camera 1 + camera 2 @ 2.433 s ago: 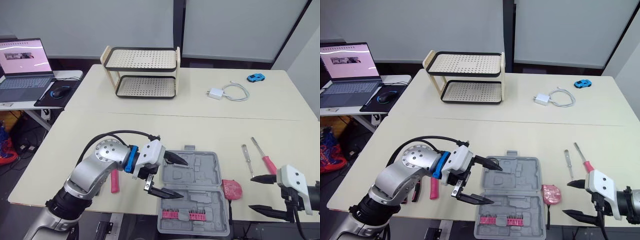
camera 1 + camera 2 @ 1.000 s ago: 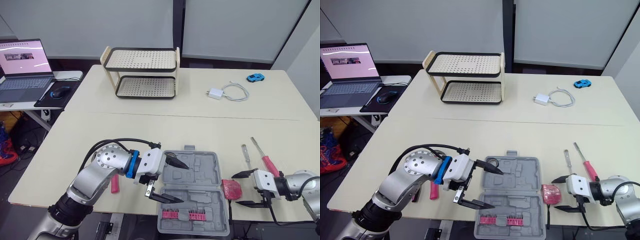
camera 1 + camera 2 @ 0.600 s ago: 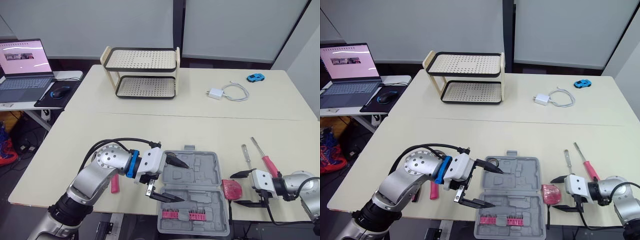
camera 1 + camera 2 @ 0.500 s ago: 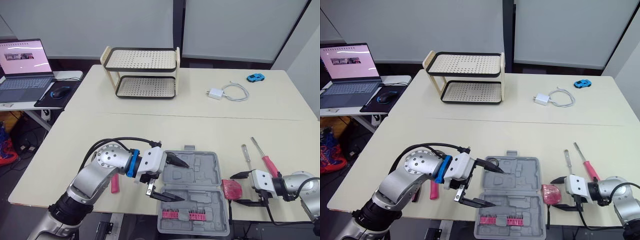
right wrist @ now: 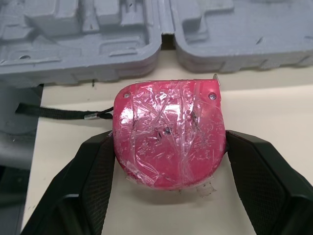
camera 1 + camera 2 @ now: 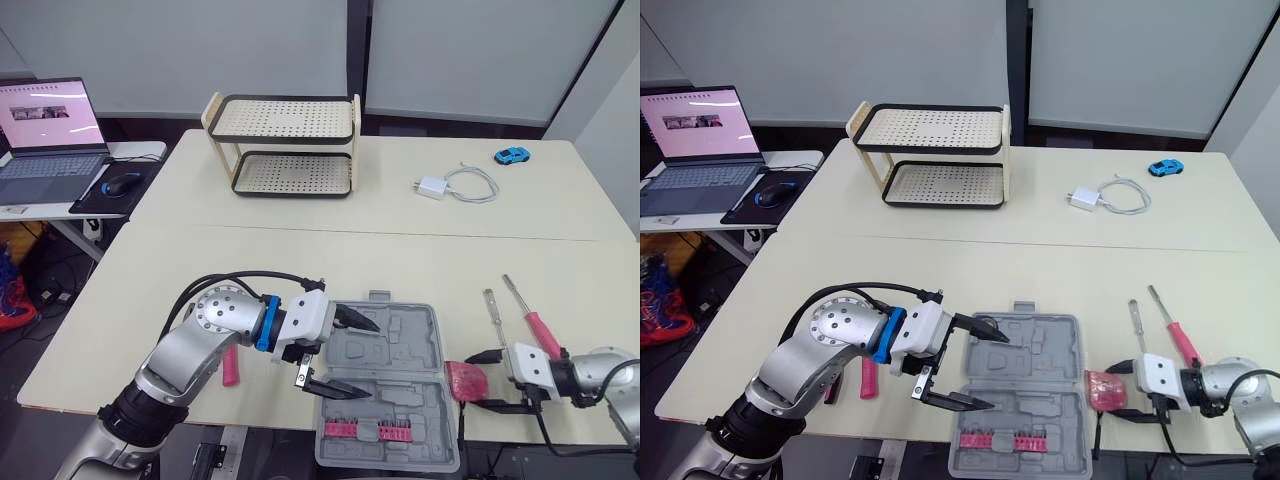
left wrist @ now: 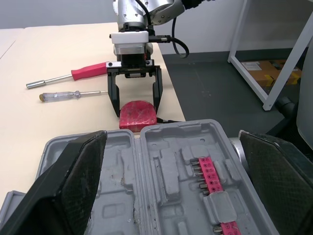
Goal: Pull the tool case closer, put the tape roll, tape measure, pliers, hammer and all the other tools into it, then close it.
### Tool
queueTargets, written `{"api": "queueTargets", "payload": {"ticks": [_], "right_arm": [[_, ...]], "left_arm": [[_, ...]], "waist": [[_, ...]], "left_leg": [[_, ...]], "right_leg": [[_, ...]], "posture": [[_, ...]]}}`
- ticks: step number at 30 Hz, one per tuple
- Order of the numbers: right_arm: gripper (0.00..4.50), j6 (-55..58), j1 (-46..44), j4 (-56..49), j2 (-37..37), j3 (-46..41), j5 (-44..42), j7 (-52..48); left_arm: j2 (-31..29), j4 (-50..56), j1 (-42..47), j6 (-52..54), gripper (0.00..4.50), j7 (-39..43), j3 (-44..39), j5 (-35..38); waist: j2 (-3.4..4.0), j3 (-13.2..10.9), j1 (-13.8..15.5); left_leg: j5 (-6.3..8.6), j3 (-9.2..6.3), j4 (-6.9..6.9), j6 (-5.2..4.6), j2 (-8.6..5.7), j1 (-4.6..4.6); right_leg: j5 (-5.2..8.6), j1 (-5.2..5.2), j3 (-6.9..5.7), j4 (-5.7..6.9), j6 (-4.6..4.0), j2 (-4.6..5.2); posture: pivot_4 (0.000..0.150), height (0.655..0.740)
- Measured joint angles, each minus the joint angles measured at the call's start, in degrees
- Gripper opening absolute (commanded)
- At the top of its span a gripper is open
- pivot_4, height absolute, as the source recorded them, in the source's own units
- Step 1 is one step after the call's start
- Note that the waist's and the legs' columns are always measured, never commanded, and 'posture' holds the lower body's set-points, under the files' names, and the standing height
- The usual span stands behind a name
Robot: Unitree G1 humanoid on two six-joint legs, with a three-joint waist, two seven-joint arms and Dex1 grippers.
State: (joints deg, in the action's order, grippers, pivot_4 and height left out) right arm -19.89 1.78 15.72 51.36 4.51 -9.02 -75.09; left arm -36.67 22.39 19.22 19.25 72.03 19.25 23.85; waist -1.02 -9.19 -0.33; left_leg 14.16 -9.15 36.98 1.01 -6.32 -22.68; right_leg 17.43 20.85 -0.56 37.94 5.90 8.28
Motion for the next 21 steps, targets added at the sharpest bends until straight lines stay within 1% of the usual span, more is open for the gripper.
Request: {"api": "queueTargets", "payload": {"ticks": [2,4,7,9,12,15,19,21], "right_arm": [[3.21,1.7,0.41,-2.22,1.37,-1.19,-0.64,0.19],[3.21,5.27,0.86,-6.3,4.5,-2.53,-1.23,0.24],[3.21,13.06,0.89,-12.8,8.4,-4.28,-1.28,0.94],[3.21,19.96,0.32,-18.08,10.34,-4.72,-1.47,1.6],[3.21,31.82,-4.63,-26.08,11.32,-4.47,-2.58,3.15],[3.21,39.7,-10.63,-31.45,11.67,-3.24,-3.01,4.38],[3.21,45.76,-16.75,-35.34,11.57,1.53,-2.01,4.47],[3.21,48.28,-19.81,-36.35,11.52,4.77,0.08,4.75]], "left_arm": [[0.44,-0.09,-0.04,-0.64,4.5,-0.02,-0.3,0.29],[0.87,-0.16,-0.55,-2.06,4.5,-0.18,-1.58,0.83],[1.77,-0.84,-2.67,-4.58,4.5,-1.67,-4.24,0.9],[1.61,-0.86,-4.31,-4.35,4.5,-3.19,-5.64,0.92],[0.39,0.07,-6.94,-0.64,4.5,-5.68,-8.39,2.91],[0.36,1.37,-8.89,1.87,4.5,-8.34,-10.01,4.36],[0.56,2.98,-10.5,2.57,4.5,-12.09,-11.39,4.35],[0.93,4.07,-11.7,3.06,4.5,-14.19,-12.02,4.35]], "waist": [[0.02,0.0,-0.1],[0.1,0.01,-0.11],[0.11,0.01,-0.11],[0.11,0.01,-0.11],[0.14,0.01,-0.29],[0.12,0.0,0.02],[0.11,0.0,0.32],[0.11,-0.01,0.24]], "left_leg": [[0.0,0.01,0.0,0.0,0.01,0.0],[0.01,0.0,-0.01,-0.01,0.02,0.0],[0.02,0.0,-0.01,-0.03,0.02,-0.02],[0.1,0.0,-0.01,-0.17,0.03,-0.07],[0.12,0.02,-0.01,-0.2,0.04,-0.17],[0.12,-0.03,0.0,-0.2,0.03,-0.21],[0.12,-0.03,0.0,-0.18,0.01,-0.25],[0.1,-0.01,0.0,-0.13,0.01,-0.25]], "right_leg": [[0.0,0.01,0.0,0.0,-0.01,0.0],[0.0,0.02,0.0,0.0,-0.01,0.0],[0.0,0.03,-0.01,0.0,-0.01,0.0],[0.0,0.09,0.0,0.01,-0.01,0.0],[-0.03,0.29,0.06,0.04,-0.05,-0.01],[-0.03,0.28,0.0,0.0,-0.05,-0.02],[-0.03,0.28,-0.01,-0.05,-0.05,0.01],[-0.03,0.3,0.02,-0.06,-0.06,0.01]], "posture": [[0.15,0.74],[0.15,0.74],[0.15,0.74],[0.15,0.74],[0.15,0.74],[0.15,0.74],[0.15,0.74],[0.15,0.74]]}}
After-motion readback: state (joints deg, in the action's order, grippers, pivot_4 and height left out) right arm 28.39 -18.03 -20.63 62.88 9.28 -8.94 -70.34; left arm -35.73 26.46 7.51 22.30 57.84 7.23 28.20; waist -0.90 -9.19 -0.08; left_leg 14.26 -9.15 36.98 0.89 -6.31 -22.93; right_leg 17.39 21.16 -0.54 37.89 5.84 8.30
